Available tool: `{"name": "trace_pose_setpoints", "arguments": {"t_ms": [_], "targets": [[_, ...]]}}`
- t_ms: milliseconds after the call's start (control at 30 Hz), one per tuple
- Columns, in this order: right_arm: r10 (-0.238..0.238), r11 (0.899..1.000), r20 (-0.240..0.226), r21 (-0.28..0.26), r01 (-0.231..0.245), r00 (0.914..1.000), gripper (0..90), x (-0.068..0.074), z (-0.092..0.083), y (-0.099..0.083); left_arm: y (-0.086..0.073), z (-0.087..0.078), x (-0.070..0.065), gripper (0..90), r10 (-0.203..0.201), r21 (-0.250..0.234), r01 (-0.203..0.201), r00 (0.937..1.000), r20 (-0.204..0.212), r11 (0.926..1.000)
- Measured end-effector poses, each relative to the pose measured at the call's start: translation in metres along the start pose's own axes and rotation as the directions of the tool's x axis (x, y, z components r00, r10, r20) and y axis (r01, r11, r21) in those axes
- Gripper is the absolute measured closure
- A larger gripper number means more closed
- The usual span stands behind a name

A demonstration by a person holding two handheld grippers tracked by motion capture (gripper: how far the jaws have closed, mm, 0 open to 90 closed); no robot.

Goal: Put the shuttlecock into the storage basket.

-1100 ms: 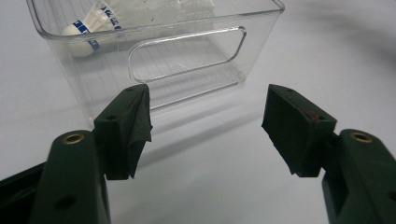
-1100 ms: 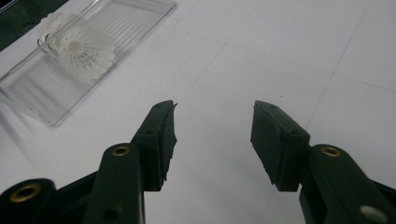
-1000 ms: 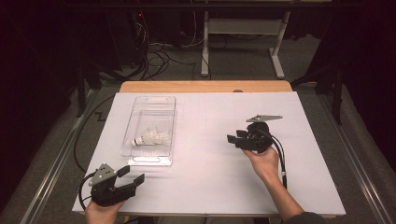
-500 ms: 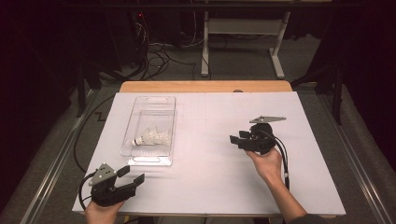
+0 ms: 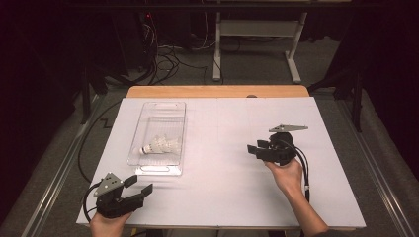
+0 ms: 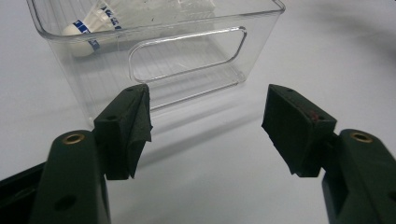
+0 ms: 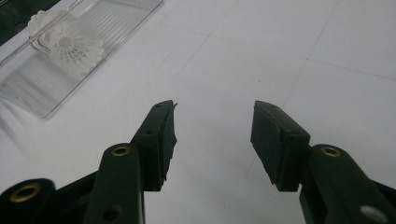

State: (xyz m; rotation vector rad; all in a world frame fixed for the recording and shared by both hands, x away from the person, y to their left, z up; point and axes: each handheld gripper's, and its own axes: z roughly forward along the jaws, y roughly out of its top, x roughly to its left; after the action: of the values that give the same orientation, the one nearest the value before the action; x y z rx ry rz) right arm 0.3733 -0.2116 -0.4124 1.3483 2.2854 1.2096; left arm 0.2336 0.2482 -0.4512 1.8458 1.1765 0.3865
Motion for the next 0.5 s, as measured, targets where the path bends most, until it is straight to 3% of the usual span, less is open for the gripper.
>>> {"name": "trace_pose_setpoints", "arguments": {"t_ms": [500], "targets": [[0.023,1.000,0.013,-0.010,-0.023,0.9997,50.2,-0.0092,-0.0102,-0.0106,0.0001,-0.0001,0.0001,33.2,0.001,0.000,-0.001,1.0000,-0.001,1.0000]]}}
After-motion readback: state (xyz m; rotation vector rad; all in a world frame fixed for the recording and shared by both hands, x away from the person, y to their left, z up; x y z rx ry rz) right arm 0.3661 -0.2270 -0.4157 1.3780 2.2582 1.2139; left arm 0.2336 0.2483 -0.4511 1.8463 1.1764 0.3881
